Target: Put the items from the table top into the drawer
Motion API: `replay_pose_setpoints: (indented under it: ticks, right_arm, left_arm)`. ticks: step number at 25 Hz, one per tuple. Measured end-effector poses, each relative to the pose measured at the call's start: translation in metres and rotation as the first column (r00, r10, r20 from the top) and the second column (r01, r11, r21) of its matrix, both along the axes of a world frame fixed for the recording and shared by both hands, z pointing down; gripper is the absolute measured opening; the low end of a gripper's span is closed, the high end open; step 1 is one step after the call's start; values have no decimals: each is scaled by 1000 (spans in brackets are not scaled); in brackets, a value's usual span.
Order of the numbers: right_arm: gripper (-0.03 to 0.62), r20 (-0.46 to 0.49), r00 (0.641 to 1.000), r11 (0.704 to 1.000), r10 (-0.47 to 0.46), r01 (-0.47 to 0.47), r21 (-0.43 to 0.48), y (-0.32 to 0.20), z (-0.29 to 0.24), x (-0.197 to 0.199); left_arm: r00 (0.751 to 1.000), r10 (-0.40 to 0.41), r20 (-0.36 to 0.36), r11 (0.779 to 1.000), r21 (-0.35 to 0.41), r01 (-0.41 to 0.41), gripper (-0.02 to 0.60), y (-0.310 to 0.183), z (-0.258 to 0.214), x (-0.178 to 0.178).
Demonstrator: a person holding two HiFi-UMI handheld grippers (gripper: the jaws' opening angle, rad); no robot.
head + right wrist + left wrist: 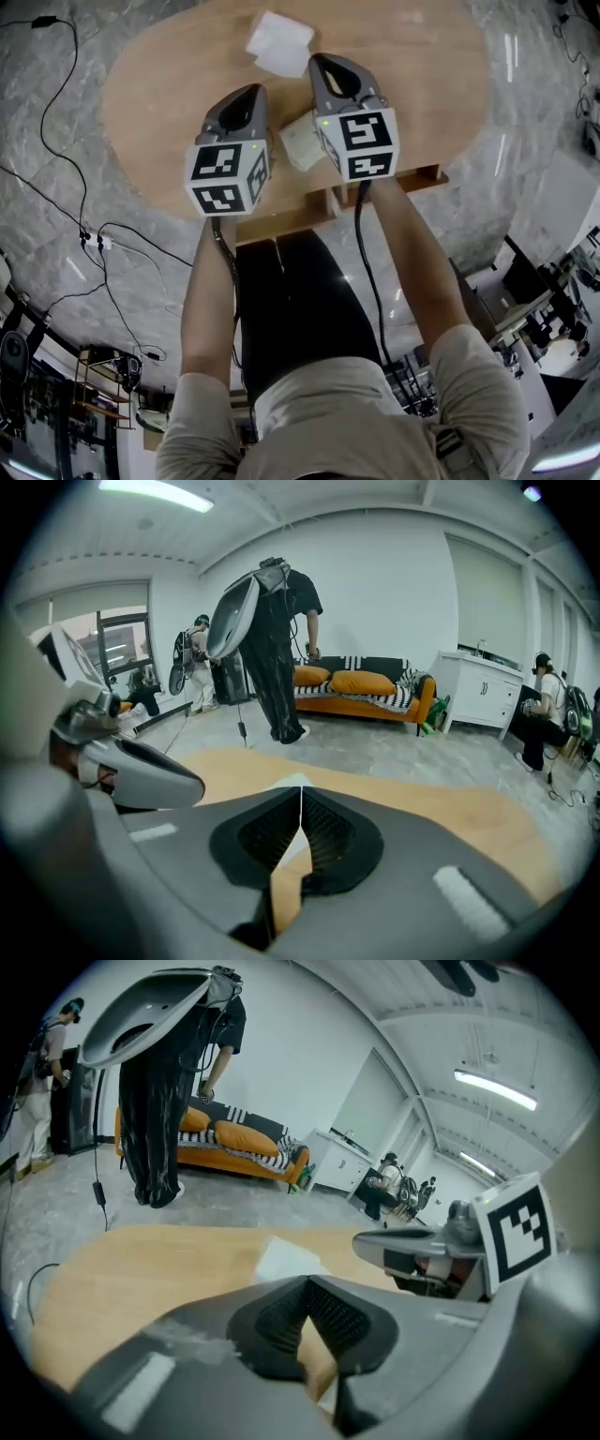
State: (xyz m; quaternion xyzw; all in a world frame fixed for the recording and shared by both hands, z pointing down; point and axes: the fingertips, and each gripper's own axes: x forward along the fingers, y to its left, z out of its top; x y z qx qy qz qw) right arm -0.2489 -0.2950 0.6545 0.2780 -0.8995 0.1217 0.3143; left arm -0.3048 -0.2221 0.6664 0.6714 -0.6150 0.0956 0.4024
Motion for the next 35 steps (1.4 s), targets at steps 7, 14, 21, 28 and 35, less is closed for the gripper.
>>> replay_pose_setpoints:
  ticks: [7, 14, 21, 28, 35]
  right_arm:
    - [129, -120, 992, 997, -35, 26, -79, -37, 46, -1]
    - [130, -166, 985, 985, -35, 6, -172, -56, 79, -2]
    - [25, -153, 972, 979, -177, 158, -130, -43, 78, -14]
    - [14, -152, 948, 956, -281, 291, 45, 10, 44, -56]
    - [12, -99, 959, 957, -265, 274, 91, 51, 9, -60]
  left_arm:
    - [1000, -4, -8, 1000, -30, 3, 18, -15, 12, 7]
    - [999, -17, -31, 997, -70, 14, 18, -2, 21, 15]
    - [998, -36, -45, 997, -67, 33, 18, 16, 7, 25]
    - [995, -92, -51, 994, -59, 89, 18, 51, 1, -1]
    - [995, -98, -30, 994, -53, 97, 18, 90, -11, -3]
